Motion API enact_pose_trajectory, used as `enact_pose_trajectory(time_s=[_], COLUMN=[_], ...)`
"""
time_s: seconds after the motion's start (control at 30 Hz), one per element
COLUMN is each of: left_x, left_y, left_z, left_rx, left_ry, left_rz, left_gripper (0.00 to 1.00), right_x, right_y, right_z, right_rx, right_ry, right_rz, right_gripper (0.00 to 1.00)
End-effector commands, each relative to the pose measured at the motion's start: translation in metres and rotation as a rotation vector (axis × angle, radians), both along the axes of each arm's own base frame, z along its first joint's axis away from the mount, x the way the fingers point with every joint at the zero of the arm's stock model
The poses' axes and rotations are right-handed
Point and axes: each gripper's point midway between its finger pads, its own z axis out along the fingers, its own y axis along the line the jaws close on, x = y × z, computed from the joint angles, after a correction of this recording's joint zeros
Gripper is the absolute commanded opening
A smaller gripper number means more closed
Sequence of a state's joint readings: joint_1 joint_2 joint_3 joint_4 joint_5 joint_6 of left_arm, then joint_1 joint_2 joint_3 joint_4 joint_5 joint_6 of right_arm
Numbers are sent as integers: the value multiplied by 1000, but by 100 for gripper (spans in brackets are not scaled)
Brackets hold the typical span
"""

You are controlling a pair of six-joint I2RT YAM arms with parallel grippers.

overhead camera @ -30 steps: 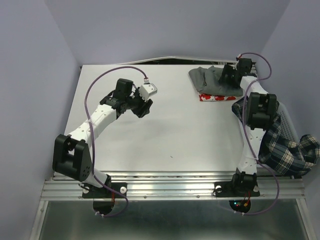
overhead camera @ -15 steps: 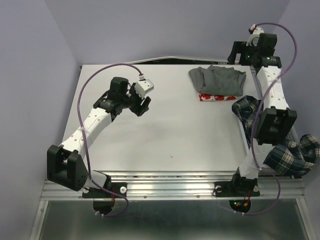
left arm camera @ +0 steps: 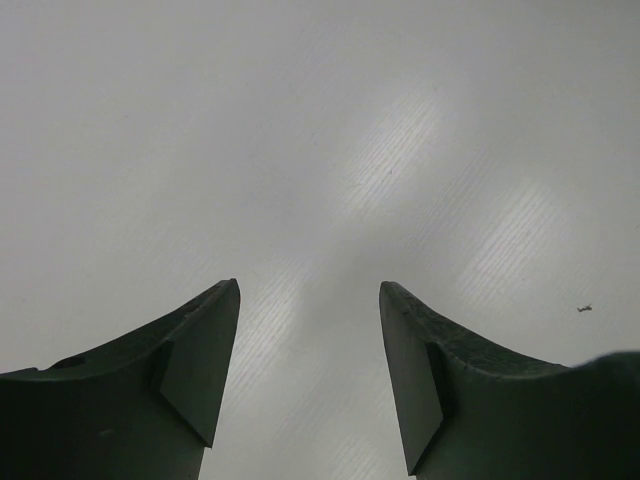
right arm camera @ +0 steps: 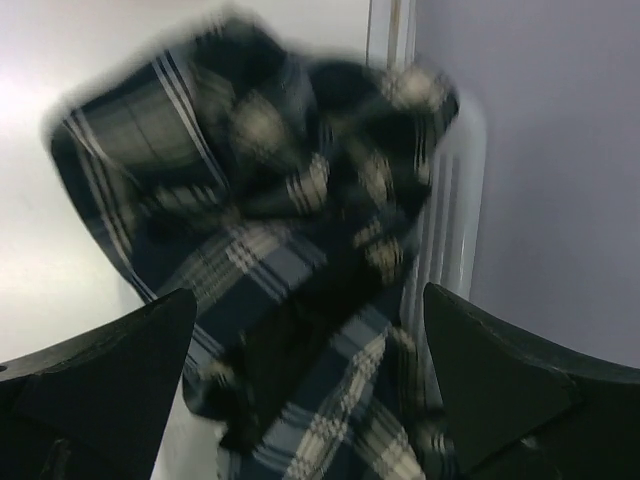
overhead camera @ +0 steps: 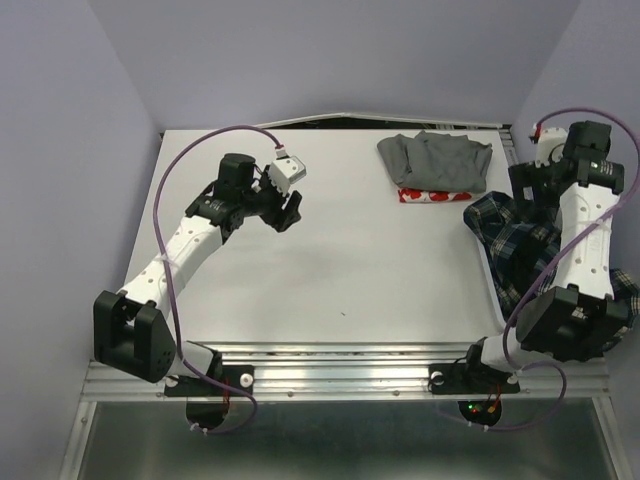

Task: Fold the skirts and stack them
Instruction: Grab the skirt from the pile

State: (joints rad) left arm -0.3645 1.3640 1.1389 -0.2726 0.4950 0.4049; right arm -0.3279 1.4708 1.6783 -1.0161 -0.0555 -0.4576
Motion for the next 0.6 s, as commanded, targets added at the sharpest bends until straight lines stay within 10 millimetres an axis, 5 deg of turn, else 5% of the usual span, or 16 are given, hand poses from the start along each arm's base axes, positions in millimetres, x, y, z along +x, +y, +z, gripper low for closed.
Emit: enact_pose_trajectory(time_s=[0.0, 0.13, 0.3, 0.43, 0.5, 0.53, 0.57], left_x=[-7, -10, -12, -12, -12, -12, -11], left_y=[-5, -5, -1, 0, 0, 0, -1], left_z=[25, 26, 24, 21, 20, 20, 21], left_rx=[-69, -64, -56, -46, -43, -43, -44], left_ry=[-49, -49, -56, -53, -47, -46, -47], left_rz=[-22, -30, -17, -15, -14, -13, -15], left_gripper=[70, 70, 70, 70, 70, 70, 70], right_x=[-76, -120, -147, -150, -143, -139, -135], right_y=[-28, -48, -62, -59, -62, -65, -67], right_z=[-31, -82, -136, -155, -148, -141, -133], right_rx=[-138, -158, -166, -128, -133, -142, -148], right_ry=[246, 406, 535, 588, 560, 543, 522], right_rz=[-21, -46, -63, -56, -76, -84, -95], right_gripper=[100, 100, 100, 98, 86, 66, 56])
